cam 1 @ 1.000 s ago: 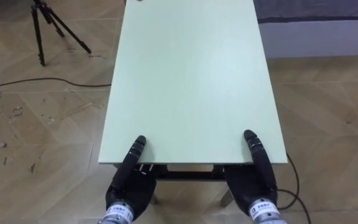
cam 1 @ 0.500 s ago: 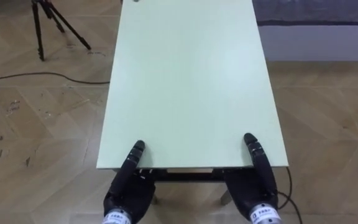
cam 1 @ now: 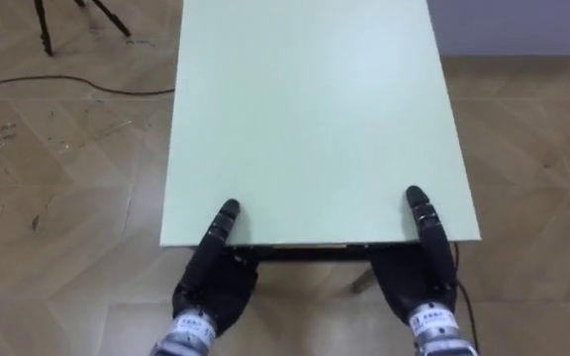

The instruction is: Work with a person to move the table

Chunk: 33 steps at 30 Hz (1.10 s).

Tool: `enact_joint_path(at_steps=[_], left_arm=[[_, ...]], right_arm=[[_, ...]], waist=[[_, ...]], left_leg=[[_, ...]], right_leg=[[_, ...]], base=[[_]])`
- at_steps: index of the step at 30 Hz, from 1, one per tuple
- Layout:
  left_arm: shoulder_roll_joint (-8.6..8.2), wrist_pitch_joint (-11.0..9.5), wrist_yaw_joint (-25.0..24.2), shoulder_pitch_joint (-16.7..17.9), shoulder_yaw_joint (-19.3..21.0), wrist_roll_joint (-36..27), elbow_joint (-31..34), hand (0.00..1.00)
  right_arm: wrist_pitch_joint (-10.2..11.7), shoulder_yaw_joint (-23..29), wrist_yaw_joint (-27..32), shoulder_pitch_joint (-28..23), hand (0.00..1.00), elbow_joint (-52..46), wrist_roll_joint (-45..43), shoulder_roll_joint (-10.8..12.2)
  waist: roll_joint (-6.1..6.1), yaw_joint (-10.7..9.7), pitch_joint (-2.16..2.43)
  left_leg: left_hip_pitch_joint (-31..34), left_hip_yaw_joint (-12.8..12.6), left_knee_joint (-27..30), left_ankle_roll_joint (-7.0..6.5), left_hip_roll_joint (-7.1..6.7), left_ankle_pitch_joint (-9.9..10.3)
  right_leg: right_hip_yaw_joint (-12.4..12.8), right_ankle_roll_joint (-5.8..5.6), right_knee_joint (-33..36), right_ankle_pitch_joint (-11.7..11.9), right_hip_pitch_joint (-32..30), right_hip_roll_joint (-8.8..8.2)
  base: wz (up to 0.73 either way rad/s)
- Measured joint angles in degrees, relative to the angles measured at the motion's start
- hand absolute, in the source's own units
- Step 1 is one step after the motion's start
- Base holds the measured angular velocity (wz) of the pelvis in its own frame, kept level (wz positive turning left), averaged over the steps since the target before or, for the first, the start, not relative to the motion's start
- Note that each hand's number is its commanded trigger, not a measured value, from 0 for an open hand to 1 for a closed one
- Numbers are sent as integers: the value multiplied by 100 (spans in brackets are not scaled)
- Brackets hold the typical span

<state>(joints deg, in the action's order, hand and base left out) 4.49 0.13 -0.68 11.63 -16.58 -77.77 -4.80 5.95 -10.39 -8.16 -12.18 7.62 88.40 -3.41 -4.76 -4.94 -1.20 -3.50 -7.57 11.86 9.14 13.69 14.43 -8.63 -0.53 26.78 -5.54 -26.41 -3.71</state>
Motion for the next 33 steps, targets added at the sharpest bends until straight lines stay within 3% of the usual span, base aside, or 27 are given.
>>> enact_joint_path(at_steps=[1, 2, 4, 7, 11, 12, 13, 14, 15, 16, 17, 18, 19, 21, 22, 24, 25, 26, 28, 29, 30, 31, 32, 33], left_arm=[[-25, 0, -4, -28, -67, -5, -33, 100], [-36, 0, -4, -37, -107, -4, -53, 100], [-41, 33, -116, -40, -184, -55, -229, 100], [-19, 82, -239, 97, -187, -13, -332, 100], [10, 228, -316, 323, -163, 59, -346, 100], [-3, 245, -324, 317, -163, 76, -344, 100], [-5, 244, -350, 317, -160, 81, -345, 100], [6, 245, -377, 324, -158, 77, -348, 100], [14, 266, -397, 334, -163, 88, -374, 100], [9, 342, -394, 337, -167, 120, -388, 100], [19, 378, -394, 345, -167, 153, -388, 100], [51, 475, -395, 351, -172, 224, -386, 100], [73, 525, -396, 375, -174, 253, -383, 100], [33, 560, -397, 409, -173, 251, -379, 100], [31, 567, -398, 422, -163, 201, -379, 100], [68, 564, -398, 441, -161, 203, -342, 100], [70, 501, -398, 444, -158, 212, -270, 100], [80, 449, -398, 440, -153, 225, -223, 100], [88, 461, -336, 413, -191, 361, -221, 100], [94, 460, -332, 428, -196, 358, -219, 100], [144, 458, -334, 446, -193, 342, -212, 100], [221, 459, -336, 484, -189, 287, -211, 100], [212, 452, -336, 490, -188, 316, -208, 100], [93, 384, -334, 445, -197, 409, -70, 100]], right_arm=[[-42, 102, -113, -3, 100, 43, -19, -8], [-76, 169, -165, -9, 100, 81, -20, -13], [-230, 334, -284, -98, 100, 150, -78, -16], [-268, 330, -370, -371, 100, 151, -116, 45], [-451, 409, -407, -639, 100, 150, -143, 63], [-492, 458, -407, -642, 100, 150, -138, 71], [-529, 499, -405, -643, 100, 151, -140, 109], [-530, 503, -397, -646, 100, 152, -143, 123], [-526, 492, -372, -691, 100, 152, -144, 140], [-505, 508, -373, -822, 100, 142, -68, 154], [-495, 511, -373, -886, 100, 124, -14, 155], [-475, 527, -374, -999, 100, 109, 87, 156], [-466, 514, -374, -1062, 100, 106, 120, 154], [-399, 425, -374, -1071, 100, 99, 144, 123], [-337, 342, -371, -1064, 100, 92, 150, 72], [-304, 247, -353, -1050, 100, 91, 219, 13], [-309, 236, -353, -990, 100, 72, 239, 27], [-311, 220, -353, -956, 100, 55, 243, 40], [-203, 194, -375, -1121, 100, 33, 365, 107], [-163, 150, -373, -1151, 100, 37, 397, 101], [-146, 70, -328, -1123, 100, 60, 394, 60], [-141, -22, -300, -1115, 100, 79, 389, 11], [-134, -22, -305, -1114, 100, 75, 390, 21], [-106, 54, -386, -1024, 100, 6, 389, -10]], waist=[[-61, 6, -25], [-94, 7, -32], [-95, 31, -29], [18, -23, 1], [116, -178, 3], [183, -257, -3], [244, -262, -2], [253, -264, -4], [236, -295, -16], [271, -345, -29], [311, -361, -27], [403, -373, -29], [502, -379, -24], [542, -370, -36], [554, -362, -52], [465, -207, 2], [401, 10, 46], [417, 35, 36], [626, -164, 22], [700, -136, 28], [776, -66, -31], [804, 96, -71], [776, 212, -18], [630, 259, 10]], left_leg=[[2, -50, -117, -51, -183, 63], [4, -56, -150, -75, -267, 105], [-18, -282, -246, -210, -644, 191], [-35, -338, -155, -423, -967, 308], [55, -502, 181, -721, -1161, 474], [163, -531, 298, -796, -1264, 501], [255, -701, 404, -874, -1333, 519], [300, -797, 469, -934, -1322, 543], [375, -1078, 628, -982, -1242, 567], [391, -1422, 707, -1059, -1179, 523], [371, -1544, 696, -1095, -1142, 502], [296, -1704, 684, -1113, -1185, 494], [261, -1921, 724, -1162, -1260, 522], [265, -2228, 883, -1306, -1342, 611], [294, -2211, 970, -1329, -1387, 624], [467, -1972, 923, -1425, -1417, 571], [702, -1650, 812, -1511, -1412, 495], [790, -1668, 788, -1519, -1345, 472], [678, -2262, 883, -1511, -1428, 475], [678, -2339, 971, -1511, -1452, 475], [758, -2533, 1376, -1526, -1370, 485], [1228, -2309, 1946, -1604, -1277, 494], [1460, -1950, 1726, -1624, -1440, 462], [2063, -1464, 1042, -1839, -1606, 12]], right_leg=[[93, -137, -161, 167, -16, -139], [127, -193, -223, 248, -24, -199], [266, -336, -210, 564, -171, -462], [272, -448, -331, 851, -106, -735], [260, -608, -791, 1342, 227, -945], [263, -649, -894, 1548, 230, -1063], [200, -629, -1020, 1790, 222, -1112], [93, -625, -975, 1815, 226, -1113], [-214, -469, -474, 1437, 231, -1106], [-392, -317, 414, 717, 258, -1086], [-399, -235, 901, 396, 261, -1066], [-349, -162, 1678, -93, 349, -1008], [-297, -136, 2242, -407, 476, -1002], [-205, -115, 2580, -714, 632, -1012], [-69, -161, 2479, -734, 624, -1004], [232, -297, 1942, -661, 630, -657], [401, -353, 1413, -648, 678, -429], [400, -362, 1356, -687, 667, -421], [54, -199, 2127, -1042, 1019, -679], [32, -174, 2057, -1178, 1123, -701], [98, -161, 1758, -1215, 1238, -708], [211, -165, 1200, -1179, 1468, -596], [339, -171, 908, -1179, 1520, -566], [374, -294, 707, -1319, 1448, -478]], base=[[0], [-14], [-18], [-8], [11], [15], [7], [0], [35], [51], [67], [49], [40], [9], [-21], [-57], [-65], [-15], [69], [9], [-53], [-71], [-54], [-4]])
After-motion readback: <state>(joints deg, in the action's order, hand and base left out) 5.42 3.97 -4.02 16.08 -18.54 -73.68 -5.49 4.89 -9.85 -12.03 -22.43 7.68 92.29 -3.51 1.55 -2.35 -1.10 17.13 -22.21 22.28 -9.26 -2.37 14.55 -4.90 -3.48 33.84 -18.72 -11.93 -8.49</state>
